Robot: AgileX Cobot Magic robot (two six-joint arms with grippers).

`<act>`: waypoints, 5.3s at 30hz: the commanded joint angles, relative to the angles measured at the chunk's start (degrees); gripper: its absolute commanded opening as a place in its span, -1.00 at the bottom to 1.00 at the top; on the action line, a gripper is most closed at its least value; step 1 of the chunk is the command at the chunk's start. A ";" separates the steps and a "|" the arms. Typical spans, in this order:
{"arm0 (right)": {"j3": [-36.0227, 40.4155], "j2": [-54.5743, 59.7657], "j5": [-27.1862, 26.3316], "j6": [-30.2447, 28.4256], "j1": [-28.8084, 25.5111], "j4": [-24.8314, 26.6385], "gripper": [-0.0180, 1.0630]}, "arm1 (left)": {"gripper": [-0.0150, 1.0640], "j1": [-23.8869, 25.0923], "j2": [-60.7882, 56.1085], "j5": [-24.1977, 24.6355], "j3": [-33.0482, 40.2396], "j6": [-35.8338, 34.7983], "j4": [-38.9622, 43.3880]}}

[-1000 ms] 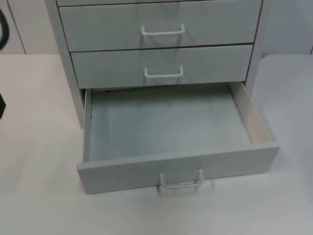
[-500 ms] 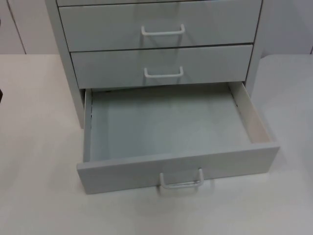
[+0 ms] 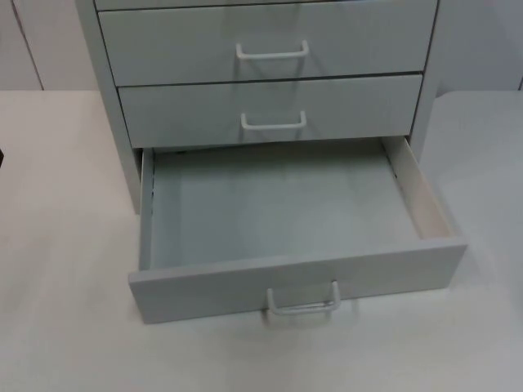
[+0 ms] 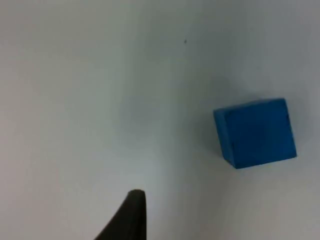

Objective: Open the drawer with the left hand, place the block into the drawer with the right hand, then close the drawer with the left hand.

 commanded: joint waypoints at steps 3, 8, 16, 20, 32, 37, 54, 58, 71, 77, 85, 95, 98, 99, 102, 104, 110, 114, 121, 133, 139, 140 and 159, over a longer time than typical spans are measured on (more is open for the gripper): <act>-0.19 3.81 -0.26 -2.13 -0.17 -0.45 0.98 | 0.98 0.10 -0.42 -0.55 0.18 0.02 0.04; -0.19 9.12 -2.59 -2.68 -0.17 -3.30 0.98 | 0.98 0.10 -0.42 -0.65 0.18 0.02 0.04; -0.81 18.73 -5.94 -2.68 -0.17 -7.00 0.98 | 0.98 0.10 -0.42 -0.87 0.18 0.02 0.04; -0.81 22.92 -6.22 -4.22 -0.29 -8.58 0.98 | 0.98 0.10 -0.42 -0.87 0.18 0.02 0.04; -0.81 27.44 -10.01 -8.31 -0.29 -11.36 0.98 | 0.98 0.10 -0.42 -0.87 0.18 0.02 -0.14; -0.81 27.44 -11.77 -7.77 -0.29 -11.90 0.98 | 0.98 0.10 -0.42 -0.87 0.18 0.02 -0.14; -0.60 31.10 -15.18 -6.51 -0.29 -11.82 0.98 | 0.98 0.10 -0.42 -0.77 0.18 0.02 -0.11; -0.60 35.04 -16.62 -6.51 -0.29 -10.10 0.98 | 0.98 0.10 -0.42 -0.77 0.18 0.02 -0.11; -0.60 42.44 -17.99 -6.64 -0.29 -9.75 0.88 | 0.98 0.10 -0.42 -0.77 0.18 0.02 -0.11; -0.60 42.44 -16.96 -5.74 -0.29 -13.14 0.22 | 0.98 0.10 -0.42 -0.77 0.18 0.02 -0.23; -2.96 41.24 -12.02 -0.30 -0.17 -17.04 -0.97 | 0.98 0.10 -0.42 -0.77 0.18 0.02 -0.38; -10.52 25.06 0.70 5.06 -0.17 -16.50 -0.97 | 0.98 0.10 -0.42 -0.87 0.18 0.02 -0.81; -10.52 19.85 1.18 6.11 -0.17 -15.36 -0.97 | 0.98 0.10 -0.42 -0.87 0.18 0.02 -0.34; -10.52 17.21 1.34 6.27 -0.17 -14.35 -0.97 | 0.98 0.10 -0.42 -0.76 0.18 0.02 -0.34; -10.52 12.49 1.79 6.42 -0.17 -12.17 -0.97 | 0.98 0.10 -0.42 -0.76 0.18 0.02 -0.34; -10.52 9.11 1.67 6.66 -0.17 -10.98 -0.97 | 0.98 0.10 -0.42 -0.76 0.18 0.02 -0.11; -10.52 5.33 1.85 6.66 -0.17 -10.20 -0.97 | 0.98 0.10 -0.42 -0.76 0.18 0.02 0.24; -10.52 5.32 1.99 6.66 -0.17 -7.52 -0.97 | 0.98 0.10 -0.42 -0.76 0.18 0.02 0.74; -10.52 5.32 1.87 8.82 1.56 -2.82 -0.97 | 0.98 0.10 -0.42 -0.76 0.18 0.02 1.18; -10.64 13.36 -5.37 34.45 26.60 -15.29 -0.97 | 0.98 0.10 -0.42 -0.76 0.18 0.02 1.02; -11.82 22.35 -15.84 42.68 35.47 -18.96 -0.97 | 0.98 0.10 -0.42 -0.76 0.18 0.02 1.02; -11.82 22.35 -15.84 42.68 35.47 -18.96 -0.97 | 0.98 0.10 -0.42 -0.76 0.18 0.02 1.02; -34.31 52.73 -27.36 51.62 41.76 -27.14 -0.97 | 0.98 0.10 -0.42 -0.76 0.18 0.02 1.16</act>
